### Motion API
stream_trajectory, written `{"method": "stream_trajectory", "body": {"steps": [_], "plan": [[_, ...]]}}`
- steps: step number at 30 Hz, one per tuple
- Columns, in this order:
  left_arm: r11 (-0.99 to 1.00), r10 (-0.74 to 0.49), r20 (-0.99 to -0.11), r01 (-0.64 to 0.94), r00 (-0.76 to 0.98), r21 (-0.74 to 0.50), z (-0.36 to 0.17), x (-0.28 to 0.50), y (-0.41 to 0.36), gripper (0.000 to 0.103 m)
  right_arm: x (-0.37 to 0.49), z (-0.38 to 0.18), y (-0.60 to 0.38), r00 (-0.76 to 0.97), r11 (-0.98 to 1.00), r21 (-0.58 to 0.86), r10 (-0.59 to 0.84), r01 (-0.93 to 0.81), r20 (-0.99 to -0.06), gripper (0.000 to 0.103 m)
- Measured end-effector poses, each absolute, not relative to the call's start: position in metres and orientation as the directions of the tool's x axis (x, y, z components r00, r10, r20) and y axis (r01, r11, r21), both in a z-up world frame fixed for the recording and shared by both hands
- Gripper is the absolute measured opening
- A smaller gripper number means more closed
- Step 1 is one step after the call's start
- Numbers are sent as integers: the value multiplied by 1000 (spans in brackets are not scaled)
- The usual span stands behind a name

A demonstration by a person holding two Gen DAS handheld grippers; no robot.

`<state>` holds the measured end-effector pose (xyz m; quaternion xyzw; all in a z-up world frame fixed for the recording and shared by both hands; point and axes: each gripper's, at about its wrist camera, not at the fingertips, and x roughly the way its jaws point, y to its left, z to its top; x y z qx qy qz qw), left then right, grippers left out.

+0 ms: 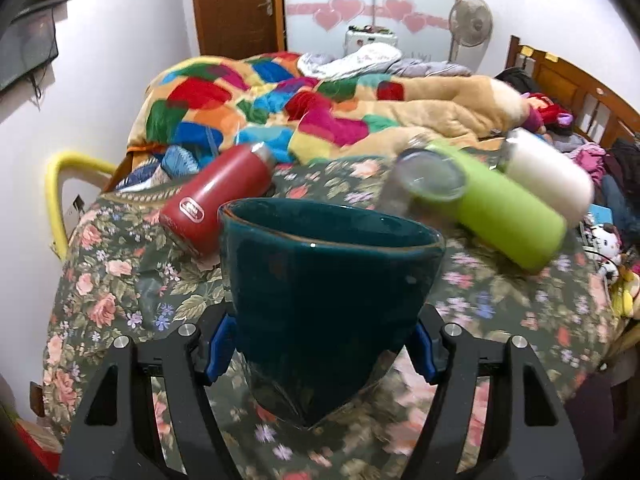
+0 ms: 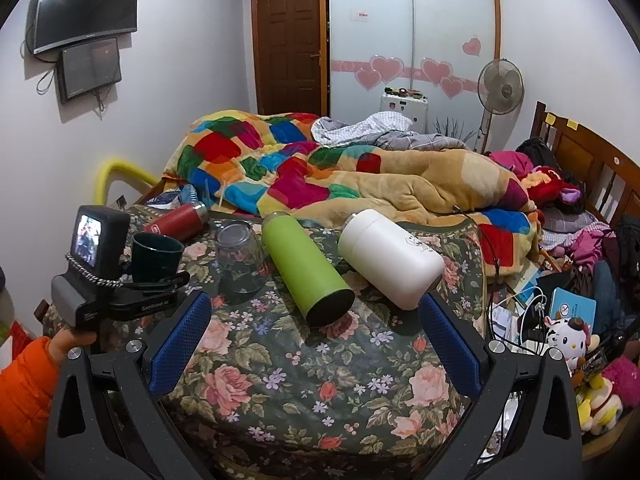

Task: Flip cup upright
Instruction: 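Lift the green mug with the left gripper toward the right gripper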

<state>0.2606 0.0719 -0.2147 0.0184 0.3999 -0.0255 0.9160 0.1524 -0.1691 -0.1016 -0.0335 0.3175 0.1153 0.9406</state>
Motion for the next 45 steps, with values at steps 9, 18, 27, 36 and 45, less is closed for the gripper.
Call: {"method": "stream_trajectory", "body": {"steps": [9,18,27,36,45], "plan": [[985,-110,-694,170,712,19,-171,220,20,70,128,-87,-176,801,970,10,205,-241,-563,103],[966,-182,-728,259,661,-6,-178,206,-38,70,107,-83,-190,817,972,15,206,-234,-539,103],[960,-194,-819,278,540,-44,-229,214,-80,70,103,-96,-213,807,979,14,175,-202,-564,103],[963,-178,-864,264,471,-54,-264,232,-95,70,116,-121,-229,771,986,17,142,-167,-621,103],[963,-167,-870,268,464,-42,-276,243,-101,70,130,-135,-229,734,987,22,135,-162,-666,103]]}}
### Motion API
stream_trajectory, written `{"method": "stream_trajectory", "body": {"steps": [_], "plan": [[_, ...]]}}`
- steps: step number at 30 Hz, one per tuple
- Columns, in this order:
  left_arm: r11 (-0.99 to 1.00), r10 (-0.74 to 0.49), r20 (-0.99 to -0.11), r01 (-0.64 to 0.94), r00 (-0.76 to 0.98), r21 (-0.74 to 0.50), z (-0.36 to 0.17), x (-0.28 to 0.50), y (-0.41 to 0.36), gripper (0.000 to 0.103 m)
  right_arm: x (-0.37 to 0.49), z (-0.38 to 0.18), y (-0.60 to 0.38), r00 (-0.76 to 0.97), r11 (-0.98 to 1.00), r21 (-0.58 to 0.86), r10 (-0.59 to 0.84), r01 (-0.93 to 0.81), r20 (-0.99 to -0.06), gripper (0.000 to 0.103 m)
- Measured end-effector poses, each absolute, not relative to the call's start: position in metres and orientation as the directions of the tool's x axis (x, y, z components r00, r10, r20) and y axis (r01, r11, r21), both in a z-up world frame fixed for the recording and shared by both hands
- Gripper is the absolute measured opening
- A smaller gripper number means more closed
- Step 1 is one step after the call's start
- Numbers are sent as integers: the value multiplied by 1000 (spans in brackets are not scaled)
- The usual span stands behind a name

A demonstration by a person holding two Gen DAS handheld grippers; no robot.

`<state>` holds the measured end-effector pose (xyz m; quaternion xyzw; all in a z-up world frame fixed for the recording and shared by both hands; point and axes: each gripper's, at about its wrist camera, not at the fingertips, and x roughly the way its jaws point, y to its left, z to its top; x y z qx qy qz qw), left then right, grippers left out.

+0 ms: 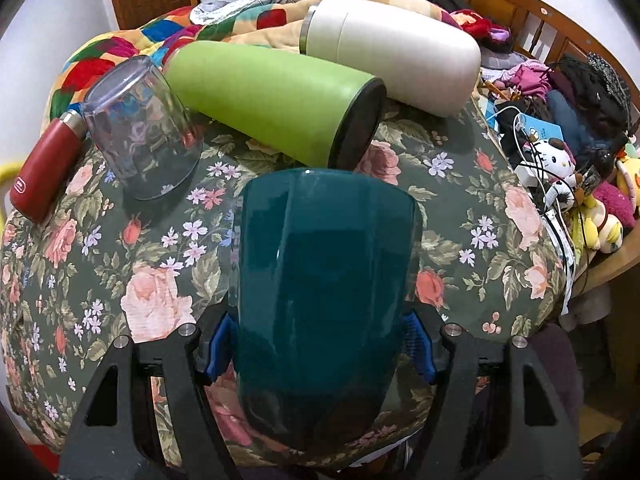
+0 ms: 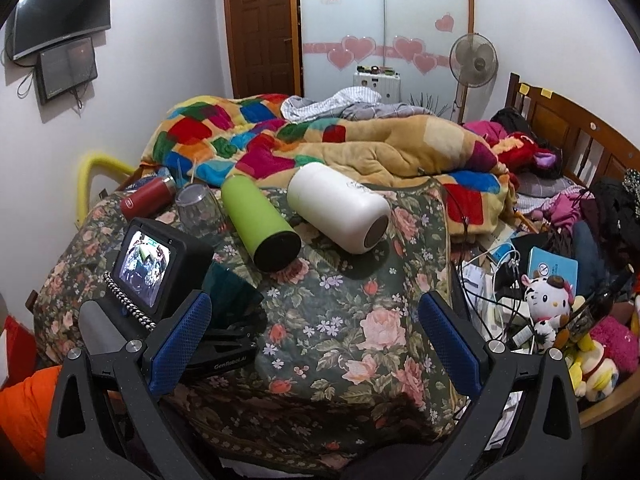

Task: Flip cup upright
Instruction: 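Lift the green mug with the left gripper toward the right gripper, then grasp the green mug with the right gripper while the left gripper releases it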

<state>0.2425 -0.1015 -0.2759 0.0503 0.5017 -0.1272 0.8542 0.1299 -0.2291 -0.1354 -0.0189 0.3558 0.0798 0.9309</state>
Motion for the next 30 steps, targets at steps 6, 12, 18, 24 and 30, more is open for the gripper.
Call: {"method": "stream_trajectory", "body": {"steps": [6,12,18,24,30], "plan": [[961,-158,-877,276,454,-31,-277,243,-101,80,134,-140,-227,718,987,24,134,-162,-683,103],[962,-184,-866,267,465,-61,-265,230,-89,89,133,-137,-224,721,987,13,126,-160,-682,103],[968,-182,-813,246,552,-50,-229,202,-60,89,132,-136,-215,716,985,13,132,-169,-686,103],[990,-107,-744,140,660,-19,-196,177,-13,92,147,-150,-196,672,981,49,164,-187,-722,103],[1000,-1,-704,23,710,21,-190,165,30,92,170,-184,-173,570,972,101,206,-211,-795,101]]}}
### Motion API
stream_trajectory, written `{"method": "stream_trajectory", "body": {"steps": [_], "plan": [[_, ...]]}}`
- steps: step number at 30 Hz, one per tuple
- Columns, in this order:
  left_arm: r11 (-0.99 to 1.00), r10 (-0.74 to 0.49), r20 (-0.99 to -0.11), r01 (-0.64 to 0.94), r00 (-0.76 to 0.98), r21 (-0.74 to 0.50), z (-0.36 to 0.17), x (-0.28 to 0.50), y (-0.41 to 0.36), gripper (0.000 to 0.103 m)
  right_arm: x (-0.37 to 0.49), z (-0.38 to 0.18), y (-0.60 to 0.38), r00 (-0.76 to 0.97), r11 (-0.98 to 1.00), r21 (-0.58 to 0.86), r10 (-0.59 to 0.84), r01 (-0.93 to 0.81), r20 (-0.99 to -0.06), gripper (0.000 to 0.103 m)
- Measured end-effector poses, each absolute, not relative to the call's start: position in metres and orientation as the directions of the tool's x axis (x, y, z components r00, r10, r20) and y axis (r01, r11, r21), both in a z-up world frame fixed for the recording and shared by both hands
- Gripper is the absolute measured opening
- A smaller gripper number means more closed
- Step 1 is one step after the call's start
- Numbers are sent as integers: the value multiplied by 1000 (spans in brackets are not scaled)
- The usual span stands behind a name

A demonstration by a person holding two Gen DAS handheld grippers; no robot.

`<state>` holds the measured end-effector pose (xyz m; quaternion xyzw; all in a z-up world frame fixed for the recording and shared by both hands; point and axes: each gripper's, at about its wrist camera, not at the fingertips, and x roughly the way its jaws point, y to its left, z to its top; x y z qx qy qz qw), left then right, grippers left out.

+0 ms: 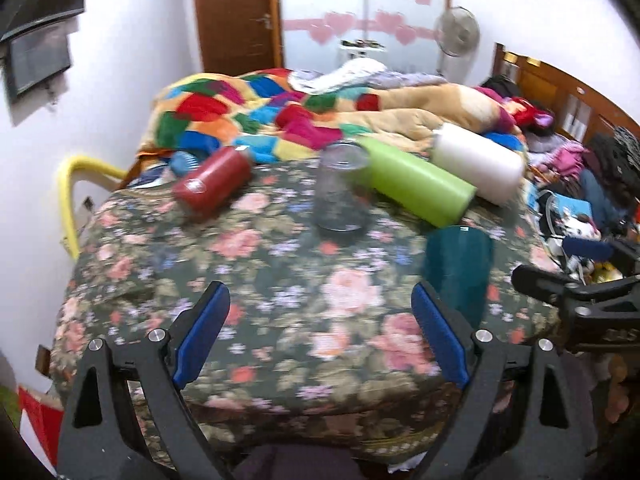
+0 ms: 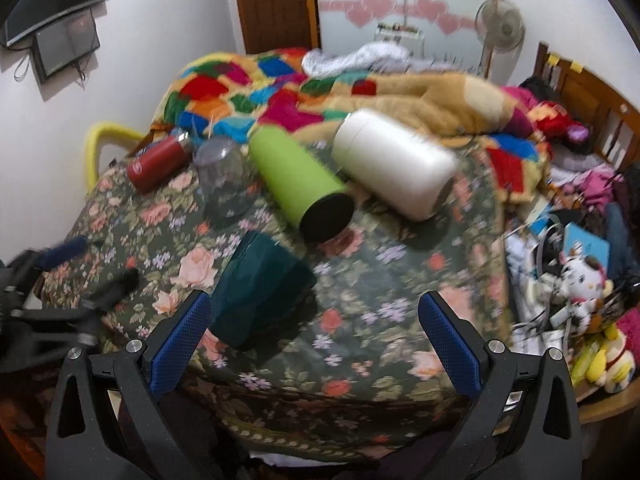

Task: Flip cup upright
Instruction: 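Grasp the green mug with the right gripper while the left gripper releases it, then rotate the green mug with the right gripper so its rim faces up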

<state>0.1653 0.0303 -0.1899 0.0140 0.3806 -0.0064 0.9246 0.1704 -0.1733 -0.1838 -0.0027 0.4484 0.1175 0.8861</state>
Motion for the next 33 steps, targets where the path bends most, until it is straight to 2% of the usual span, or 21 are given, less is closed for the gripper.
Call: {"method": "stream_trajectory", "body": {"steps": [2,6,10,18,22,33], "plan": [[1000,18,-701,3,713,28,-193,164,38,92,180,-197,-164,521,968,127,225,-219,-823,96],[1000,21,-704,-12,710,18,-201,160,48,92,193,-214,-151,449,961,175,257,-216,-856,94],[1000,21,-703,-11,711,19,-205,157,51,92,206,-226,-142,390,955,218,283,-202,-876,87],[1000,12,-705,-11,709,6,-212,160,54,92,225,-234,-124,362,959,180,251,-220,-898,84],[1000,6,-714,-14,700,-4,-215,162,56,92,234,-240,-117,334,955,172,248,-243,-909,73],[1000,-6,-711,7,704,-2,-210,166,46,92,221,-219,-121,368,945,159,262,-286,-892,73]]}}
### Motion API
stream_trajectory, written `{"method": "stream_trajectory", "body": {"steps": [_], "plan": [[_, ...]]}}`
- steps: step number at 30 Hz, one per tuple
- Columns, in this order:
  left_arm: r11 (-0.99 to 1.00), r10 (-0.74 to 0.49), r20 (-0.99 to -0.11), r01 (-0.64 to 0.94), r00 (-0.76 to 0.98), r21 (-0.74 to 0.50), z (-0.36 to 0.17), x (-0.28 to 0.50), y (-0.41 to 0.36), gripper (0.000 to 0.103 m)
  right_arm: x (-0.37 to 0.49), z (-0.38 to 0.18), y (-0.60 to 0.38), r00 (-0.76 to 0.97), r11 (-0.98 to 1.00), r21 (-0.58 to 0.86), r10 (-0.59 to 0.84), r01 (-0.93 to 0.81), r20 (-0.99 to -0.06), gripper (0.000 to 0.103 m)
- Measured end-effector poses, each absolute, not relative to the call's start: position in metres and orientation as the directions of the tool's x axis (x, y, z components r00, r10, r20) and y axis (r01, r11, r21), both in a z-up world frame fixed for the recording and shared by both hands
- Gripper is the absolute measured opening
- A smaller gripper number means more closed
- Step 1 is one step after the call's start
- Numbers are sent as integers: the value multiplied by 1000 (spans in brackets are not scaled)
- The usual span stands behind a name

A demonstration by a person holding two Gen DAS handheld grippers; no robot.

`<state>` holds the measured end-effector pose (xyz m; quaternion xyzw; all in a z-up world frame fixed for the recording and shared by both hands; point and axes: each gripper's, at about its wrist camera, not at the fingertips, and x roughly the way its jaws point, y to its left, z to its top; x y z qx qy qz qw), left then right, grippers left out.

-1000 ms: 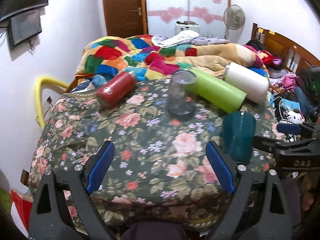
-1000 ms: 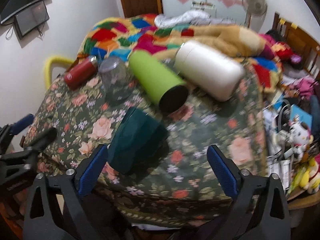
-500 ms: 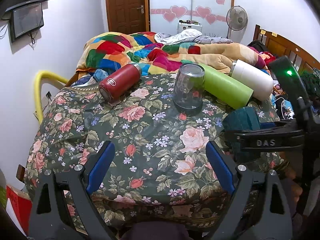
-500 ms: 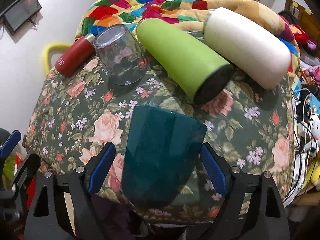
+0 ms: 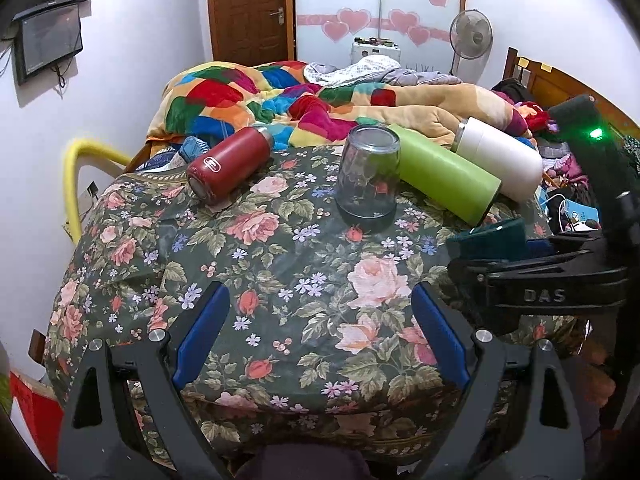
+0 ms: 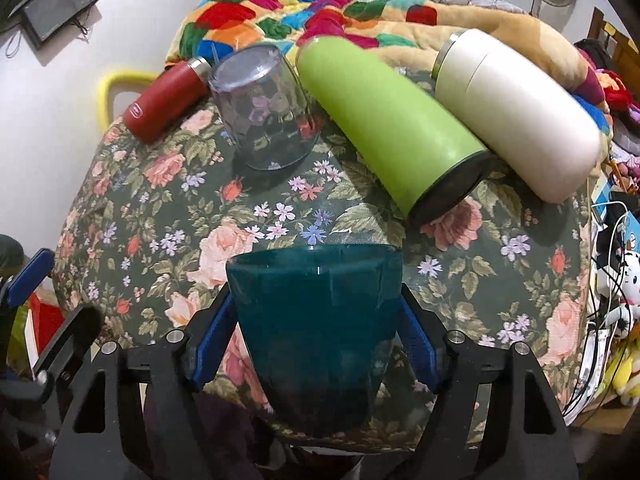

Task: Flip cup upright
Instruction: 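Rotate the green mug with the right gripper so its rim faces up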

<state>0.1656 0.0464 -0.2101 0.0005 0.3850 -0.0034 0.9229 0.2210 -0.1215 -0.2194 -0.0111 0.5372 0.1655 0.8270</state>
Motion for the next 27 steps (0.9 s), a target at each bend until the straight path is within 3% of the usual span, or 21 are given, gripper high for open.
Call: {"method": "stream_trajectory", "body": {"steps": [12,27], "plan": [[1000,-12,-709,21,706,3,-207,170,39,92,225,-185,-112,461,934,126,279,-334,-842,72],[1000,-12,-726,11,687,-6,-217,180,44,92,232,-208,-104,418,927,119,271,-356,-867,72]]}}
